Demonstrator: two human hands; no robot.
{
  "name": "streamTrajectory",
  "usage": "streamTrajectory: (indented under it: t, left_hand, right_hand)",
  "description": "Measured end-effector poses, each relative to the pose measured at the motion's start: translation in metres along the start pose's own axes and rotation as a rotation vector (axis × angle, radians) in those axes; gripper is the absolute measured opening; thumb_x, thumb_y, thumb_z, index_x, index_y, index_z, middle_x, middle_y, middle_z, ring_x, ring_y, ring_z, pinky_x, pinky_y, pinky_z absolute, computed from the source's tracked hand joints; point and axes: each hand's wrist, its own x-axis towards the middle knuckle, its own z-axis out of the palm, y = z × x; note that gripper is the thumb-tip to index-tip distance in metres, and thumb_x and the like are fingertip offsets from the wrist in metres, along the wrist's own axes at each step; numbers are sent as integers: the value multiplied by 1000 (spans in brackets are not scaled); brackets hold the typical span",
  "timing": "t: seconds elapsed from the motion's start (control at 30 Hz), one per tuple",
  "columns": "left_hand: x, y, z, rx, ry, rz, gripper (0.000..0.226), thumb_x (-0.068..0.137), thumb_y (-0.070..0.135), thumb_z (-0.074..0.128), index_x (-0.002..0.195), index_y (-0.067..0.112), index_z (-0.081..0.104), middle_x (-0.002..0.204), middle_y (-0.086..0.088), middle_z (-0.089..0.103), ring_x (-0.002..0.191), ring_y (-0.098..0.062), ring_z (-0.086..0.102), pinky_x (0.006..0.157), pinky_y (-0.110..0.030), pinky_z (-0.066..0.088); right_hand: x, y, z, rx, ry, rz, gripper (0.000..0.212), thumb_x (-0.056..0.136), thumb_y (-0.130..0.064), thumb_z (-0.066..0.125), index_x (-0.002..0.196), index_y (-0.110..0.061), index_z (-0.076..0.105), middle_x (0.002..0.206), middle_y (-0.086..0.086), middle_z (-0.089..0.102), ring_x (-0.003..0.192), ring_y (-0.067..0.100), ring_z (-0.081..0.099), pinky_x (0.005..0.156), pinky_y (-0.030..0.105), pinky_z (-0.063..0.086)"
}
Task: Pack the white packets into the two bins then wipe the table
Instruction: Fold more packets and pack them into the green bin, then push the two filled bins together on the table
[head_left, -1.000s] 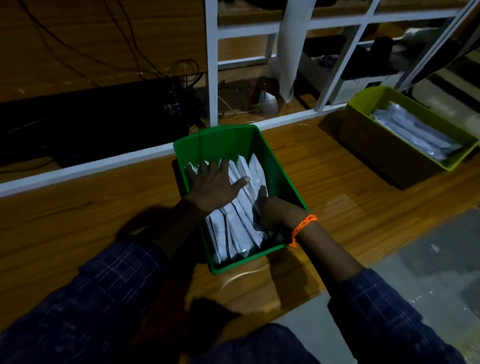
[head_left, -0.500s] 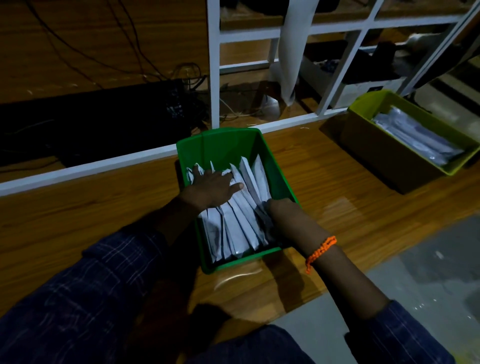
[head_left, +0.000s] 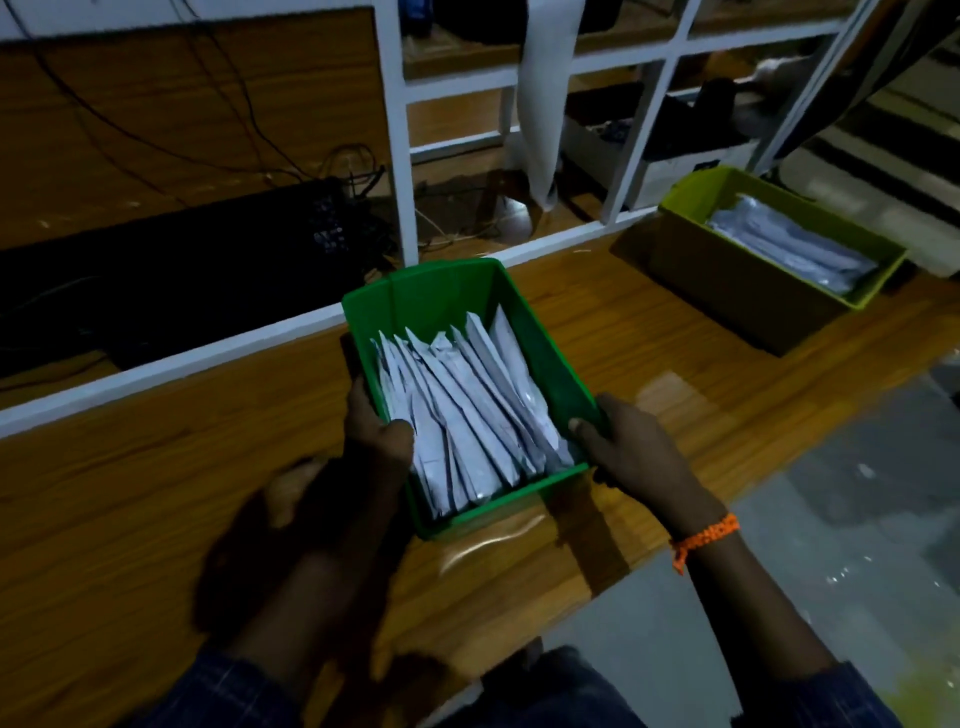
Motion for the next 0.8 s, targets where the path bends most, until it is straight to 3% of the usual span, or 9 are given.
streamTrajectory:
  t: [0.07,0.13,0.2,0.27,0.33,0.43,0.53,0.63,0.8]
  left_hand:
    - [-9,7,13,-81,85,-100,79,79,-14,54,149,20,42,129,-4,59,110,-21,56,84,-33,50]
    - [-19,15,31,-99,138,-103,79,75,-10,53,143,29,50,125,-2,66,107,-26,62,89,-42,55]
    - [-32,32,56,-152,126,-88,76,72,-2,51,136,39,53,112,7,70,93,-22,66,83,-46,59]
    - [-48,54,89,-233,108,-61,73,69,5,50,127,49,54,103,12,70,87,-18,68,78,-50,61]
    - [-68,82,129,-317,135,15,70,70,7,49,125,50,54,110,8,69,95,-21,68,81,-52,60]
    - [-105,121,197,-413,179,109,77,78,-3,48,143,38,42,128,-1,62,106,-24,65,86,-53,58]
    - [-140,146,256,-492,172,202,79,84,-10,51,152,25,32,139,-5,54,110,-22,62,89,-46,57]
    - [-161,165,297,-586,175,219,83,80,-17,49,151,22,33,142,-8,53,124,-25,57,100,-52,51]
    - [-176,189,368,-655,57,126,77,84,-18,47,149,22,35,135,-6,58,112,-24,63,87,-42,58]
  right_hand:
    - [-13,5,0,-99,181,-63,40,100,-42,51,125,-11,52,92,12,69,70,23,64,51,35,47]
    - [-23,10,-7,-228,342,-154,52,98,-47,52,133,-9,49,110,13,63,95,28,60,70,36,49]
    - [-32,11,-26,-163,359,-339,53,96,-51,55,131,-11,53,121,10,58,111,24,54,89,39,47]
    - [-39,14,-48,-43,237,-477,53,92,-57,57,124,-15,61,115,2,66,107,15,59,95,39,47]
    - [-40,27,-72,-14,92,-505,54,89,-65,53,118,-22,65,104,-7,73,98,5,65,102,40,44]
    - [-35,65,-118,-88,96,-587,50,92,-69,43,107,-27,67,92,-12,71,90,3,64,106,48,34]
    - [-36,106,-169,-227,112,-657,52,89,-72,44,110,-30,66,90,-14,66,93,10,58,116,57,16]
    - [-37,139,-204,-445,167,-767,38,95,-54,48,108,-24,68,81,-7,62,89,20,56,112,65,19]
    - [-19,195,-248,-595,361,-878,24,87,-26,57,105,-16,69,74,0,61,83,28,57,106,70,28]
